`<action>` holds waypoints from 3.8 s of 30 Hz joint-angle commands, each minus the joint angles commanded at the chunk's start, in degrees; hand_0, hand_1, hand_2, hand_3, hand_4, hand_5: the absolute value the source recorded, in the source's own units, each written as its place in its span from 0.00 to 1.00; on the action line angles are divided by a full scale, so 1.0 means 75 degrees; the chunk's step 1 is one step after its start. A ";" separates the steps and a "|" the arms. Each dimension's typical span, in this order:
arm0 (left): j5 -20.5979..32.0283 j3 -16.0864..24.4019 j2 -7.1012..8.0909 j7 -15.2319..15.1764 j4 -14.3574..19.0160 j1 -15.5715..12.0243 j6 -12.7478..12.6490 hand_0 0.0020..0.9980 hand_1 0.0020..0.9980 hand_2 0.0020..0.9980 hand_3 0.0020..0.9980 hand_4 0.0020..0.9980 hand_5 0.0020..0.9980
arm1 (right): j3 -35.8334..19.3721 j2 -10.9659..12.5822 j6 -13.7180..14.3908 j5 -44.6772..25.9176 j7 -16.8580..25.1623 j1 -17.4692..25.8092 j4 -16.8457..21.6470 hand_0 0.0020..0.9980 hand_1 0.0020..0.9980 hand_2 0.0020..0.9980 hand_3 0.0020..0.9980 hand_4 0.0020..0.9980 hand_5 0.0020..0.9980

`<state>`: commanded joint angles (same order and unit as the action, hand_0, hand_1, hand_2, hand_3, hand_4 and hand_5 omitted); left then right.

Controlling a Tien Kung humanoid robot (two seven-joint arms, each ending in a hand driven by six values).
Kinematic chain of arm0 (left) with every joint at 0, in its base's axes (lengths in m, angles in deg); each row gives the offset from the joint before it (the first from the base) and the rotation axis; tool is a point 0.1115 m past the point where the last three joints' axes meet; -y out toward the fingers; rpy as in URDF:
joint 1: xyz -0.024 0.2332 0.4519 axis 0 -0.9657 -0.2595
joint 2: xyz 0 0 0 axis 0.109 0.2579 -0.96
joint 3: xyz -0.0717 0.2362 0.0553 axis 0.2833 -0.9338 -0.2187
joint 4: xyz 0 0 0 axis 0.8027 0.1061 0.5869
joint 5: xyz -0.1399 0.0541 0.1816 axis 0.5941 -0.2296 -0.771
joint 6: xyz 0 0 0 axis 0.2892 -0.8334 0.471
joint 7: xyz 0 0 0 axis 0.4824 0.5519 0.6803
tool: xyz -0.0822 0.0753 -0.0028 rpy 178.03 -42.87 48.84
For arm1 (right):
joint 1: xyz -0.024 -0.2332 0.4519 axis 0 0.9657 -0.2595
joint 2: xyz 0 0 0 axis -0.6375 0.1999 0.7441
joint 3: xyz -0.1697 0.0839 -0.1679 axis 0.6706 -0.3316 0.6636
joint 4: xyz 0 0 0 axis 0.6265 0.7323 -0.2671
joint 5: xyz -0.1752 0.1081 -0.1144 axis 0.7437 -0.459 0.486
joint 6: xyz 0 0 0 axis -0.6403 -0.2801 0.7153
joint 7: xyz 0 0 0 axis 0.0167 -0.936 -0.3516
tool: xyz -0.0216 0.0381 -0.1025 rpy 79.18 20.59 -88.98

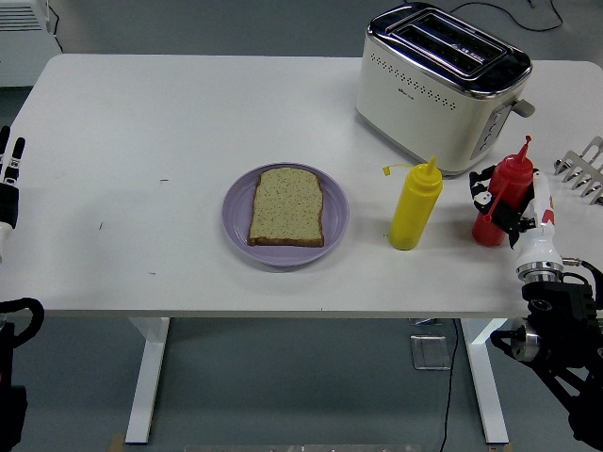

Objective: Pick up the cup,pour liquid into bread,place the cup on the desk

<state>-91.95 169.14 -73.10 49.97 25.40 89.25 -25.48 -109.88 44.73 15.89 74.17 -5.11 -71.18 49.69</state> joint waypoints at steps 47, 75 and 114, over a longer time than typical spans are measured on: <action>-0.0009 -0.0023 0.0018 -0.0006 0.0015 -0.0014 -0.0001 0.79 0.74 0.74 0.70 0.51 1.00 | -0.0171 0.0318 0.0174 0.0272 0.0003 0.0640 0.0449 0.85 0.77 0.87 0.96 0.70 0.12; -0.0010 0.0015 0.0062 -0.0005 0.0035 0.0036 0.0000 0.79 0.74 0.74 0.70 0.51 1.00 | -0.1553 0.1189 -0.0343 0.0933 -0.0418 0.2915 0.2554 0.94 0.87 0.99 1.00 0.75 0.13; -0.0013 0.0018 0.0059 -0.0004 0.0020 0.0062 0.0001 0.79 0.74 0.74 0.70 0.51 1.00 | -0.6853 0.0217 -0.3134 -0.3750 -0.2369 0.2457 0.3010 0.81 0.74 0.79 0.82 0.55 0.49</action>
<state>-92.05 169.28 -72.66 49.94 25.55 89.71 -25.47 -161.28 46.36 -7.61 46.04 -22.88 -52.75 72.27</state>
